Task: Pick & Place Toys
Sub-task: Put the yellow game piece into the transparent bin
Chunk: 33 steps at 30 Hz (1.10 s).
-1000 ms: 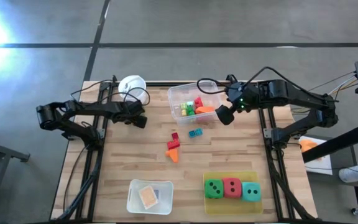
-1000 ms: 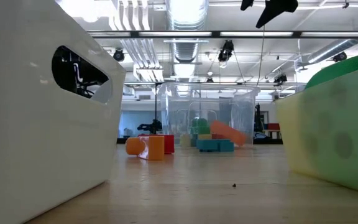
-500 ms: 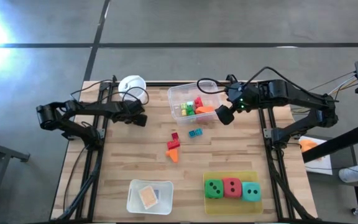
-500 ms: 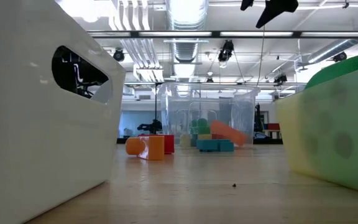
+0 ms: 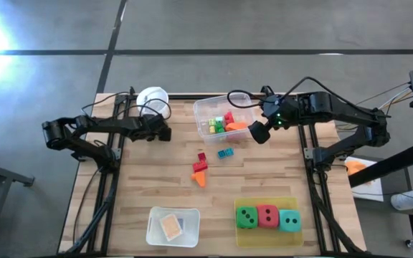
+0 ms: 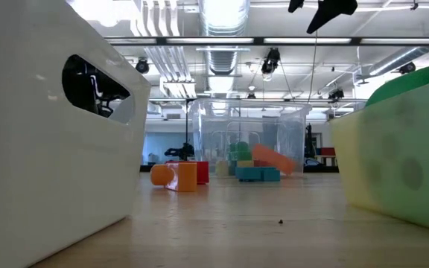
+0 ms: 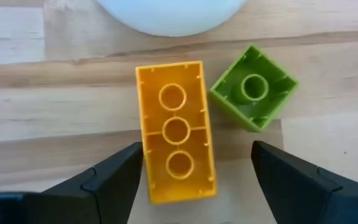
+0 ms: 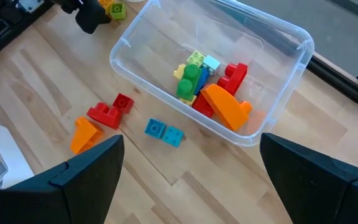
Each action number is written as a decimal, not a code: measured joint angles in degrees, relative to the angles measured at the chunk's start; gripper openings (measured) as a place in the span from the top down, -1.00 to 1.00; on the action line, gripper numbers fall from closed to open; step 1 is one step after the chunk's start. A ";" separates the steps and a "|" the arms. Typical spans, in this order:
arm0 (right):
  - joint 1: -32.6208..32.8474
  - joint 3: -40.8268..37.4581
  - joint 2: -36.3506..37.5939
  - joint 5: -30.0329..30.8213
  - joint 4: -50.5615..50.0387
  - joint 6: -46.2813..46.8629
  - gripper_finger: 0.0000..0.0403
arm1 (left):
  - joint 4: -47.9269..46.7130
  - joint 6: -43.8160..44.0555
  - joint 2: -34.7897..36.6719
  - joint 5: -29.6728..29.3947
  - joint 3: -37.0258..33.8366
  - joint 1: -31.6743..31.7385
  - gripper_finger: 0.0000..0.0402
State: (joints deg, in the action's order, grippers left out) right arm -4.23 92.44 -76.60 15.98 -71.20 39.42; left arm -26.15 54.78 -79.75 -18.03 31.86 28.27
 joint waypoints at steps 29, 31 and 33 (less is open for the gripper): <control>0.64 0.00 0.00 -1.48 -0.04 0.00 -0.83 | -0.38 -0.87 -2.75 -1.15 0.11 -0.11 0.31; 0.64 0.00 0.00 -1.48 -0.04 0.00 -0.83 | -0.60 -0.76 -2.75 -0.60 0.11 -0.25 0.31; 0.64 0.00 0.00 -1.48 -0.04 0.00 -0.83 | -0.85 -0.71 -2.43 -0.13 0.07 -0.63 0.31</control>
State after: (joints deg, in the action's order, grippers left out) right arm -3.60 92.44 -76.60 14.50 -71.24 39.42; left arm -27.00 54.07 -82.18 -18.16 31.92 27.64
